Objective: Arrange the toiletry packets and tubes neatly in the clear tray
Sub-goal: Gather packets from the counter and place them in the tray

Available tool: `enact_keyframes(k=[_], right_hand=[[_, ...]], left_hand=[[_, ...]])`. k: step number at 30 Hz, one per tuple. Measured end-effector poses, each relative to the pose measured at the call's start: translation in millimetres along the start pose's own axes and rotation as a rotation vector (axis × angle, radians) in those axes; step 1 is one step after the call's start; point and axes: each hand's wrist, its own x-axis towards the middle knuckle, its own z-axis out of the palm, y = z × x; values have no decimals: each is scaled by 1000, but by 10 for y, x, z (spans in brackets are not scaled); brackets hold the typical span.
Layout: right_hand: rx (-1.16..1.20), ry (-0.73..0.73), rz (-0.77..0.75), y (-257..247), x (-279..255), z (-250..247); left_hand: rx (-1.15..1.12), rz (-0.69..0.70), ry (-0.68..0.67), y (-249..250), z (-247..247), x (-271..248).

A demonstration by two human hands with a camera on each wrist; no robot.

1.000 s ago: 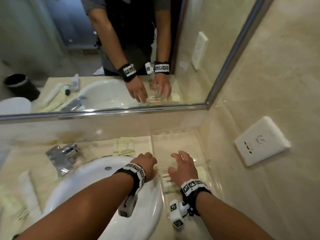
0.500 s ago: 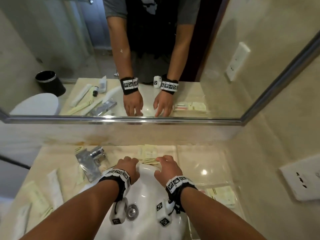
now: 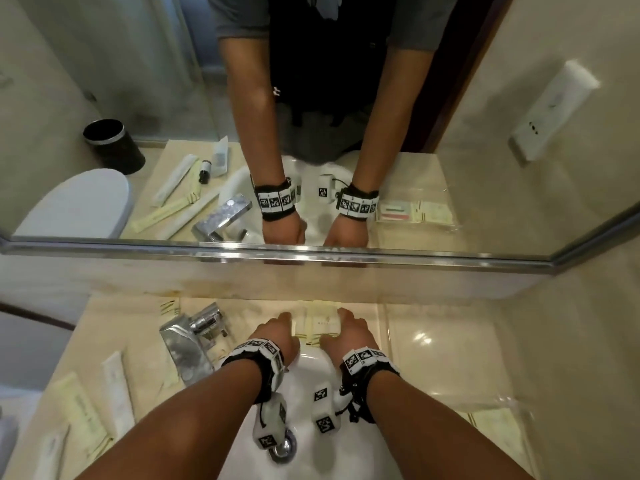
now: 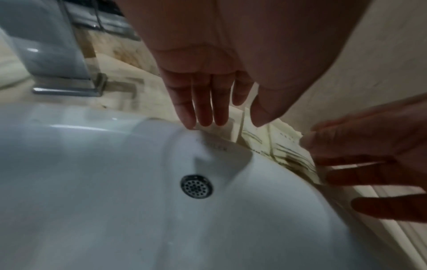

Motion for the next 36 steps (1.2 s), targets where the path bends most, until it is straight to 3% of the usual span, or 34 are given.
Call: enact_keyframes(k=[5,13,17,22,29,36], right_hand=[[33,41,130,-70,127,80],[33,29,184,-139,208,158],[83,19,142,-166,219,112],[398,62,46,-164,156,106],[771,34,73,-121,79,153],[665,-69,-87,-265,-284,67]], left_hand=[[-77,-23,-7,24,37,151],[-149,-11,-18,19,116,295],[-162,14,7,-27,131,297],[-313,27,52,-30,96,245],[-385,45,54,19,-2,-61],[-536,69,38,-132,-142,-507]])
